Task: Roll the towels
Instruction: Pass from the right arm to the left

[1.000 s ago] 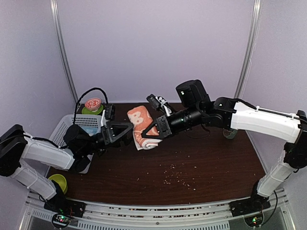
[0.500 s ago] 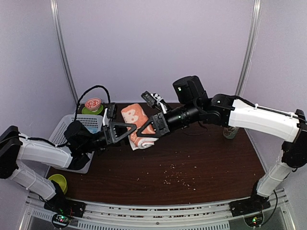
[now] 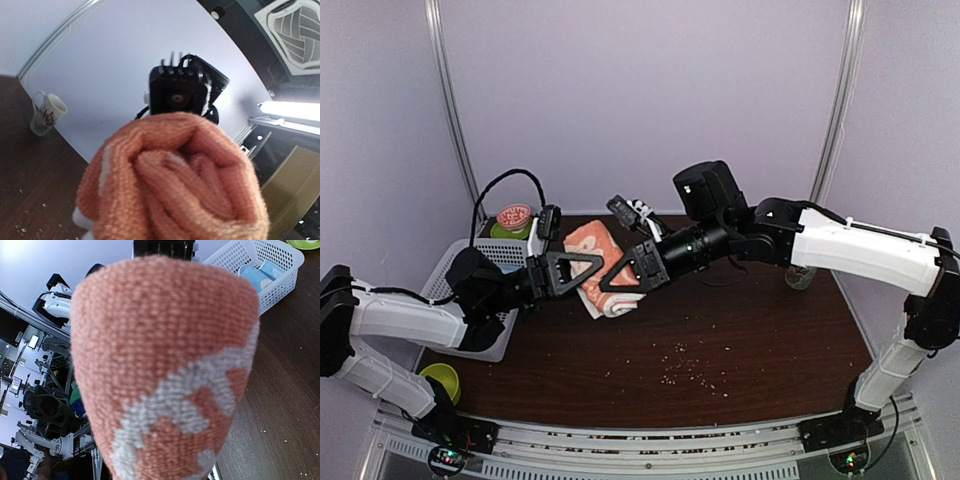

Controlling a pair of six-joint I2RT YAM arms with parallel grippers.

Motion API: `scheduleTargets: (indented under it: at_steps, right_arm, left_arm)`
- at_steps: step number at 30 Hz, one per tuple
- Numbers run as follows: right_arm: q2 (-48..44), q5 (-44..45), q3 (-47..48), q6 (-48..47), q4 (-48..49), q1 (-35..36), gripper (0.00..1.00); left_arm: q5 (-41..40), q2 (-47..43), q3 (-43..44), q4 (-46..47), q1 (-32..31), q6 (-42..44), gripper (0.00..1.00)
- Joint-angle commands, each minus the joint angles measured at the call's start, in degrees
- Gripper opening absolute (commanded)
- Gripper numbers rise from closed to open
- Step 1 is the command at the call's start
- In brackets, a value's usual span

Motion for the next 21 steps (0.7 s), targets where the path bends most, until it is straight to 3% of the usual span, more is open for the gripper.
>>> scheduleTargets:
  at_steps: [1,2,4,7,10,12,16,21]
  right_arm:
    - [0.3,0.6,2.2,-1.2,-1.0,0.2,0.0]
    - [0.3,0.9,2.3,-1.2,-1.1,0.3,0.0]
    - [0.4,1.0,2.6,-1.2,-1.5,0.2,0.05]
    - [-0.1,1.9,2.6,-0.8,-1.4,0.3,0.47]
    - [-1.7,4.5,1.9,-0.9,-2.0,0.2,0.77]
    - [-3.5,6.5,1.2,-1.2,-2.7,0.0,0.91]
    - [-6.8,10.1,-1.3,-1.5,-3.4,-1.1,0.98]
    - [-13.7,16.0,-10.4,0.9,1.3,-3.7,0.98]
  left_arm:
    - [0.6,-1.5,0.8,1.4,-0.3,1.6,0.12]
    - [0.4,-1.6,0.7,1.0,-0.3,1.6,0.03]
    - [0.2,-1.9,0.7,0.3,-0.3,1.9,0.0]
    - [-1.1,-3.1,0.2,-1.3,-0.2,3.0,0.0]
    - [-3.7,-6.0,-0.9,-6.1,1.4,4.9,0.0]
    - [-5.6,-9.1,-2.4,-9.2,3.7,5.7,0.0]
    - [-8.9,-18.7,-3.8,-22.9,10.1,8.8,0.0]
    - [-16.5,-35.1,-5.6,-51.4,23.3,12.0,0.0]
